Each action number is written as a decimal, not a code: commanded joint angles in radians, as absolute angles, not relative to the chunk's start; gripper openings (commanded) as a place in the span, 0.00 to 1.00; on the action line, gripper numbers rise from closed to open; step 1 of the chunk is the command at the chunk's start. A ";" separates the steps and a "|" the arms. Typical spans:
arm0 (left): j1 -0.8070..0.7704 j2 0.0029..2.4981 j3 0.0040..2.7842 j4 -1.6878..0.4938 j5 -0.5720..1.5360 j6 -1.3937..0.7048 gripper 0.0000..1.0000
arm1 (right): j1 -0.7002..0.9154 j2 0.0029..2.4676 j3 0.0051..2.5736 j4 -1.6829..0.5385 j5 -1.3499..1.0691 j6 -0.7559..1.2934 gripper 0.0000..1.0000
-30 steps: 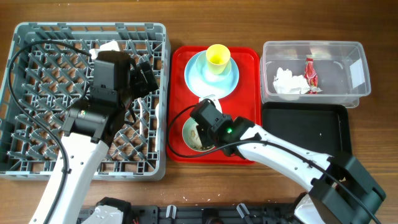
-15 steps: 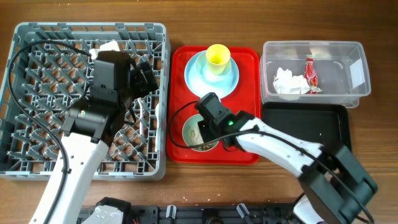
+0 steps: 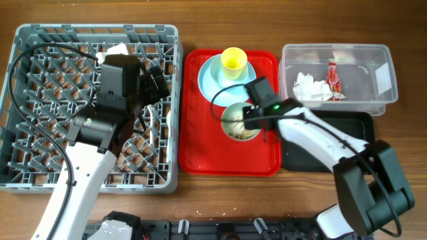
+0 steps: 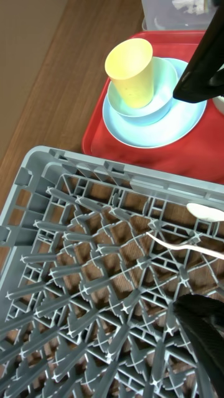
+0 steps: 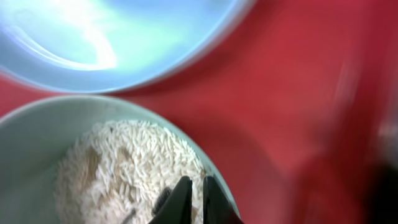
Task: Sort waste into correct bins and load items into the dishwasher rack
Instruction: 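Grasp the rim of the green rice bowl with the right gripper, then tip the green bowl over the black tray to dump the rice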
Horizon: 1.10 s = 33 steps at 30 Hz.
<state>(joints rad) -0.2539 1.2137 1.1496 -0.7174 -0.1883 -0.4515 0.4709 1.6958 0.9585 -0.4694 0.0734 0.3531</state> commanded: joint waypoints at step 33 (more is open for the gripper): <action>-0.249 1.212 1.159 -0.715 -0.187 -0.461 1.00 | 0.580 1.397 1.161 -0.990 -0.112 0.191 0.04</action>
<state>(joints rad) -0.2539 1.2137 1.1496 -0.7170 -0.1883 -0.4515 0.5949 1.4963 1.1305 -0.9558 -0.1200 0.1608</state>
